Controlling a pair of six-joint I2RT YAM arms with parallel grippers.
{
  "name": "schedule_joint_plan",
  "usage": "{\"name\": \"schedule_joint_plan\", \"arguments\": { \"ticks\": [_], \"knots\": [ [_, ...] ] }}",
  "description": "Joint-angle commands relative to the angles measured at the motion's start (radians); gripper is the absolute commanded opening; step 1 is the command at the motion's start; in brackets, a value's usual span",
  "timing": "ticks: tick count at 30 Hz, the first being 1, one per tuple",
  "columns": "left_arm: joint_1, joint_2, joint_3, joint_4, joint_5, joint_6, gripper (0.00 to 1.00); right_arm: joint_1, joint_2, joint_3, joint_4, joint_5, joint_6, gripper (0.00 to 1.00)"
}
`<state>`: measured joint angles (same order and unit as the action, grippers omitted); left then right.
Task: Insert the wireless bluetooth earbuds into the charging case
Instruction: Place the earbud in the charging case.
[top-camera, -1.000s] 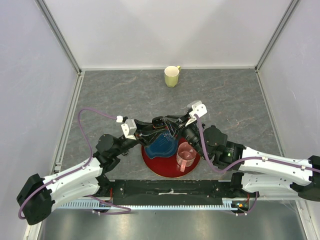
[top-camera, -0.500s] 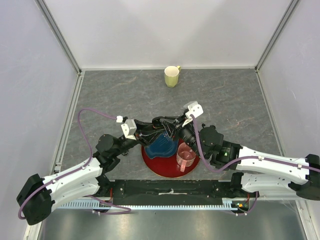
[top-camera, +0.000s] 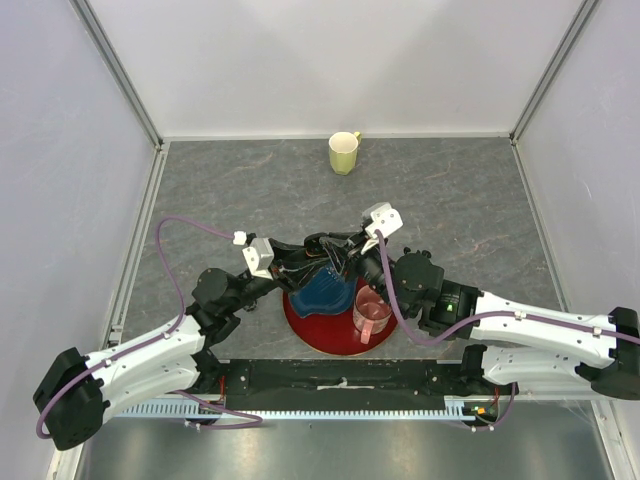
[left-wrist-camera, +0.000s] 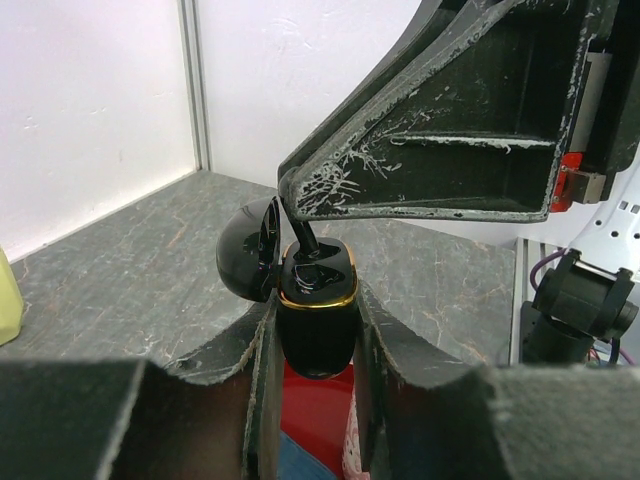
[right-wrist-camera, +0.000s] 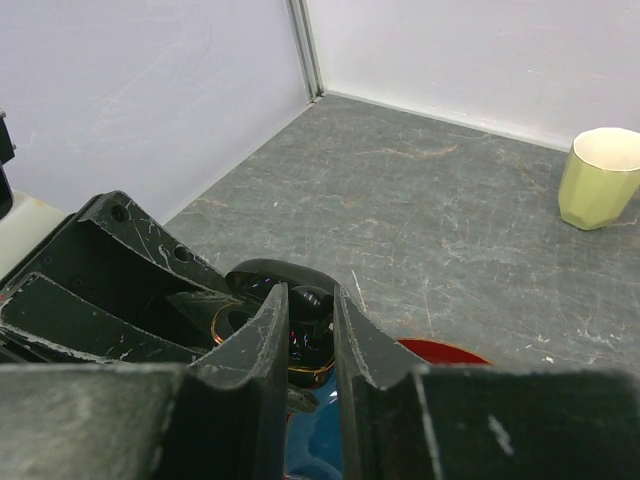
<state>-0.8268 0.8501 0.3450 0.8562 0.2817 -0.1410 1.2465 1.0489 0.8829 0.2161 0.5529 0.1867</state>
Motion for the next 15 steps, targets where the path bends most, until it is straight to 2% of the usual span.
{"name": "schedule_joint_plan", "arguments": {
  "ticks": [1, 15],
  "knots": [
    [-0.003, -0.013, 0.02, 0.066, -0.035, -0.02, 0.02, 0.007, 0.014, 0.042, -0.057, -0.044, -0.046, 0.0],
    [-0.003, -0.014, 0.014, 0.086, -0.102, -0.029, 0.02, 0.007, -0.001, 0.034, -0.098, -0.083, -0.052, 0.0]
  ]
}}
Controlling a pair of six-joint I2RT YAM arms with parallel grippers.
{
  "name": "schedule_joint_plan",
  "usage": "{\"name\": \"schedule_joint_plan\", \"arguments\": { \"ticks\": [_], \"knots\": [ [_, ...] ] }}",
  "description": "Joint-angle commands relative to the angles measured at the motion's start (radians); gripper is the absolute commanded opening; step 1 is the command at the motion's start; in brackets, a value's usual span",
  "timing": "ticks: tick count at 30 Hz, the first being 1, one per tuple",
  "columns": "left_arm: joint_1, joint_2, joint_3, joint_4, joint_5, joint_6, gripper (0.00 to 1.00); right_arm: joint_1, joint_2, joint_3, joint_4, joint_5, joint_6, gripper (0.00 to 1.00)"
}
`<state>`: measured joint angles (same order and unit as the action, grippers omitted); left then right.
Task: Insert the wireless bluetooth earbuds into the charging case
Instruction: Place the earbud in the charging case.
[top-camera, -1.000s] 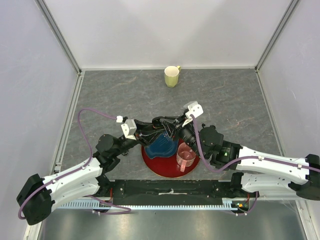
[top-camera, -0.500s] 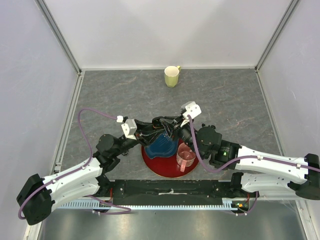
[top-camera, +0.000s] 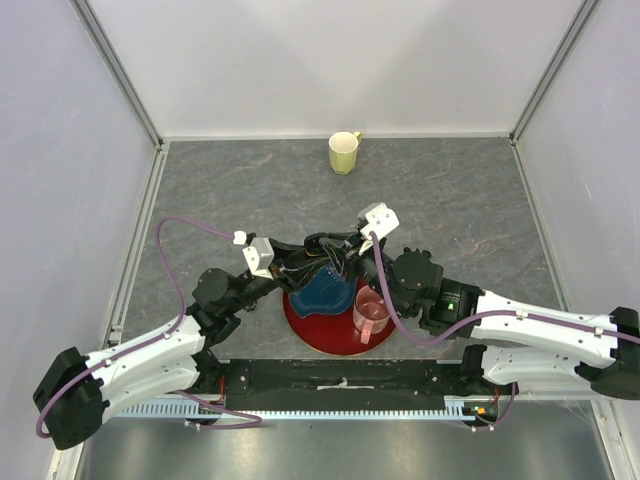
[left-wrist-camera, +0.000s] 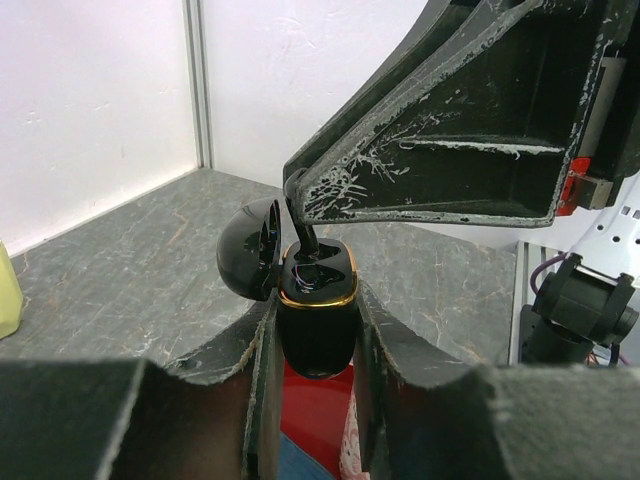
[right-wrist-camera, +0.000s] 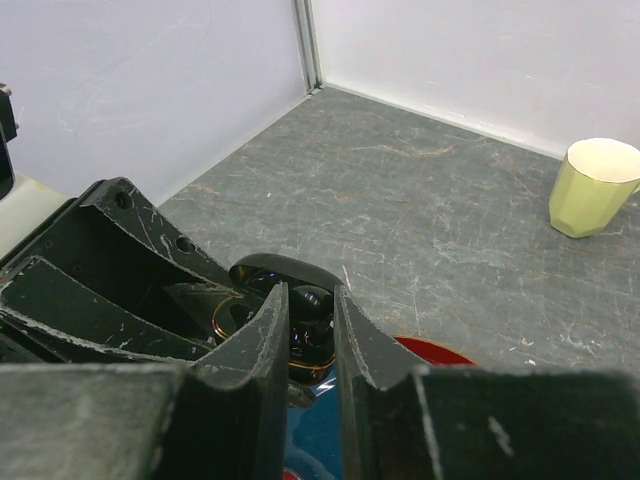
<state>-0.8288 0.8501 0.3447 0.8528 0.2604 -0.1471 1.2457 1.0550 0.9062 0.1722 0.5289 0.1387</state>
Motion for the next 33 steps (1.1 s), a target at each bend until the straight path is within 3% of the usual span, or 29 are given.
{"name": "schedule_joint_plan", "arguments": {
  "ticks": [1, 22, 33],
  "knots": [
    [0.0, -0.014, 0.013, 0.089, -0.084, -0.025, 0.02, 0.008, -0.006, 0.011, -0.056, -0.064, -0.004, 0.0],
    [-0.001, -0.009, 0.013, 0.084, -0.055, -0.006, 0.02, 0.008, 0.003, 0.025, -0.085, -0.107, -0.001, 0.0],
    [-0.001, -0.039, 0.007, 0.061, -0.043, 0.043, 0.02, 0.008, 0.022, 0.057, -0.109, -0.052, 0.002, 0.0]
  ]
}}
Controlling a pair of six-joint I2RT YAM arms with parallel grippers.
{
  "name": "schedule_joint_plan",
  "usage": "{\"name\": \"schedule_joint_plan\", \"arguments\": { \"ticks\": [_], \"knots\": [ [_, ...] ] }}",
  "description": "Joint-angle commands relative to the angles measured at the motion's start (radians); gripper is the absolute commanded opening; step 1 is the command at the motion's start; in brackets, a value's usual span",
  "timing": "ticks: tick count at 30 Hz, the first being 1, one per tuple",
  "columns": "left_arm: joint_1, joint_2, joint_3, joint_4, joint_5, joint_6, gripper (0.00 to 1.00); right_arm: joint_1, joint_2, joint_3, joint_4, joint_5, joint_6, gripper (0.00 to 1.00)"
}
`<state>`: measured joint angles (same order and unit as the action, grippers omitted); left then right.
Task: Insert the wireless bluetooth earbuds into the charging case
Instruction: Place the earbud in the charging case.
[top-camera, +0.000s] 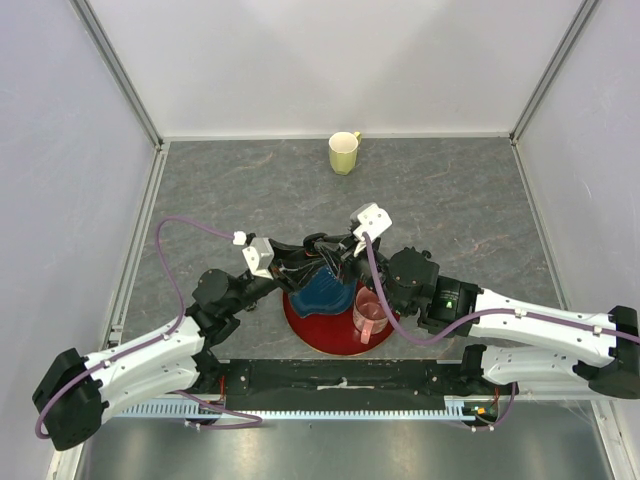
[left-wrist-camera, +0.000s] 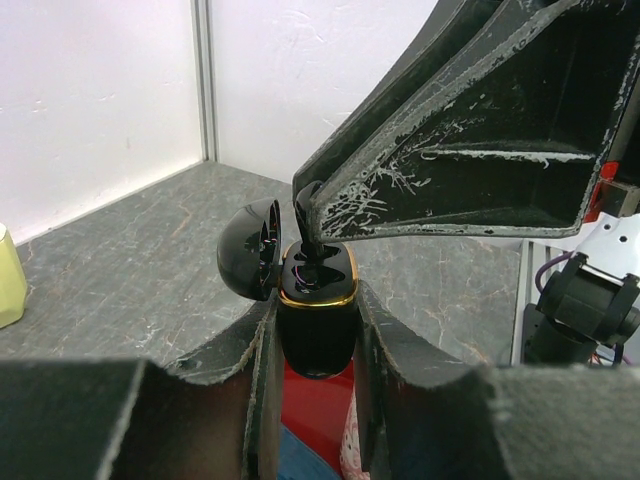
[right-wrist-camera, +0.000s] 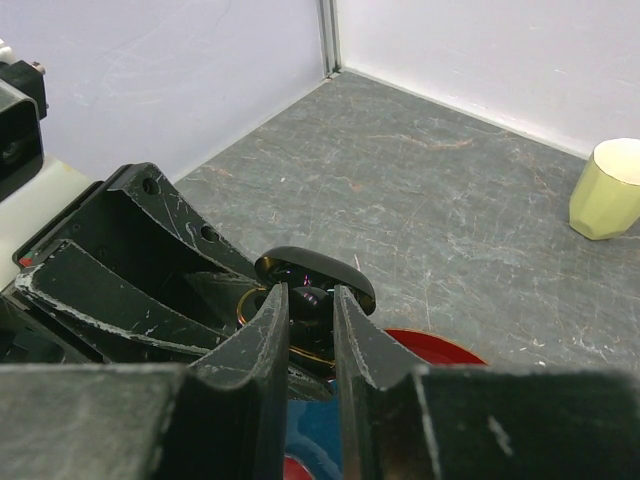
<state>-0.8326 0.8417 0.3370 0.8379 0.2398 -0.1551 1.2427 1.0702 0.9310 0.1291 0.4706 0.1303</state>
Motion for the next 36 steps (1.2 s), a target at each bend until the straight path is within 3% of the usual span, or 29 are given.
{"name": "schedule_joint_plan", "arguments": {
  "ticks": [1, 36],
  "knots": [
    [0.004, -0.032, 0.013, 0.076, -0.019, 0.052, 0.02, 0.011, 0.005, 0.034, -0.066, 0.02, 0.009, 0.0],
    [0.003, -0.066, -0.001, 0.044, 0.015, 0.109, 0.02, 0.011, 0.011, 0.089, -0.12, 0.036, -0.029, 0.0]
  ]
}}
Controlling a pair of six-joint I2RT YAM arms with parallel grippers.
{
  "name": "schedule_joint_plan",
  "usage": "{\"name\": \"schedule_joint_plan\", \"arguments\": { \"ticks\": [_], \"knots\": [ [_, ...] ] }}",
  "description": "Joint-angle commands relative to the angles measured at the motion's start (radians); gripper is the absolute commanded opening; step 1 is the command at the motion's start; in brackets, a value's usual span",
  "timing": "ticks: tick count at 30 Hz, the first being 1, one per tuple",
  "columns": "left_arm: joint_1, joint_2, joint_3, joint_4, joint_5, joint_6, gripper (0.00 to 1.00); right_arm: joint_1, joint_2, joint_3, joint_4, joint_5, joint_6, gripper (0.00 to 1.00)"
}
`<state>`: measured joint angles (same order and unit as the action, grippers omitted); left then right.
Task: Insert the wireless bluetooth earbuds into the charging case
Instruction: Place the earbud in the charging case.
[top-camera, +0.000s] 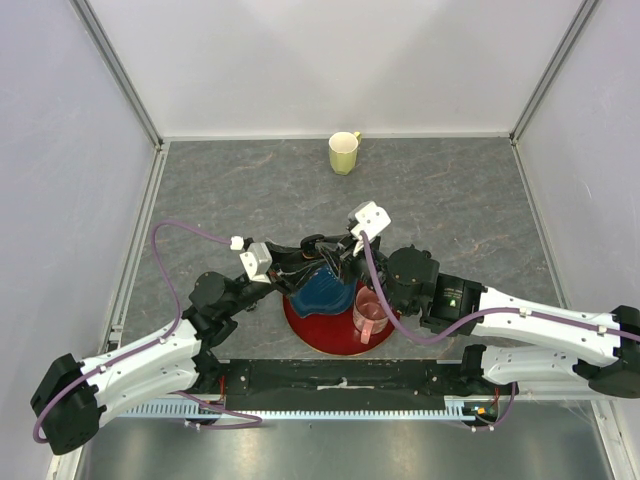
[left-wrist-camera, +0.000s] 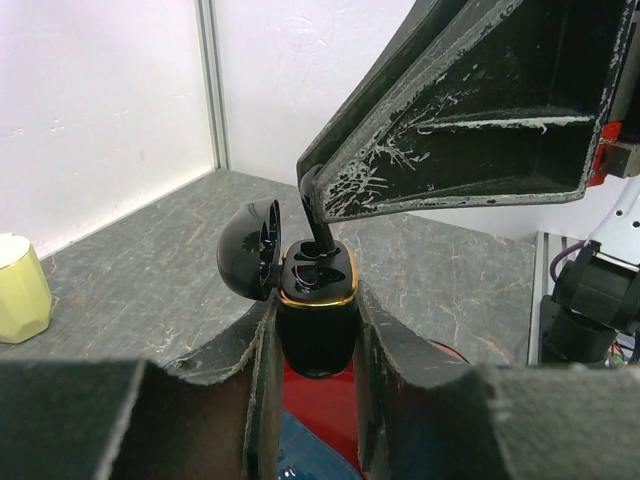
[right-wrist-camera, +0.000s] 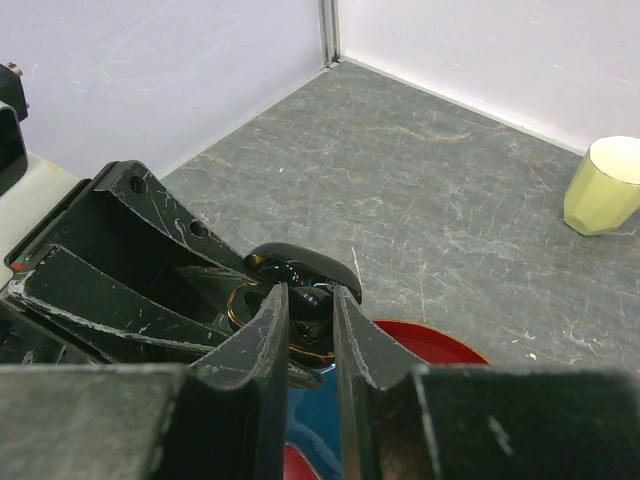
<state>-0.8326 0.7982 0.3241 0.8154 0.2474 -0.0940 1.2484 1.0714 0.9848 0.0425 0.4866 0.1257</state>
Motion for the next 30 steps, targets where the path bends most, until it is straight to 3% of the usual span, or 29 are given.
{"name": "schedule_joint_plan", "arguments": {
  "ticks": [1, 20, 30],
  "knots": [
    [0.003, -0.022, 0.012, 0.067, 0.009, 0.048, 0.02, 0.005, 0.013, 0.035, -0.035, 0.02, -0.026, 0.0],
    [0.003, -0.031, 0.013, 0.068, 0.013, 0.053, 0.02, 0.005, -0.002, -0.003, 0.008, 0.098, -0.058, 0.0],
    [0.003, -0.033, 0.007, 0.091, -0.011, 0.05, 0.02, 0.003, 0.001, -0.006, -0.006, 0.044, -0.054, 0.0]
  ]
}}
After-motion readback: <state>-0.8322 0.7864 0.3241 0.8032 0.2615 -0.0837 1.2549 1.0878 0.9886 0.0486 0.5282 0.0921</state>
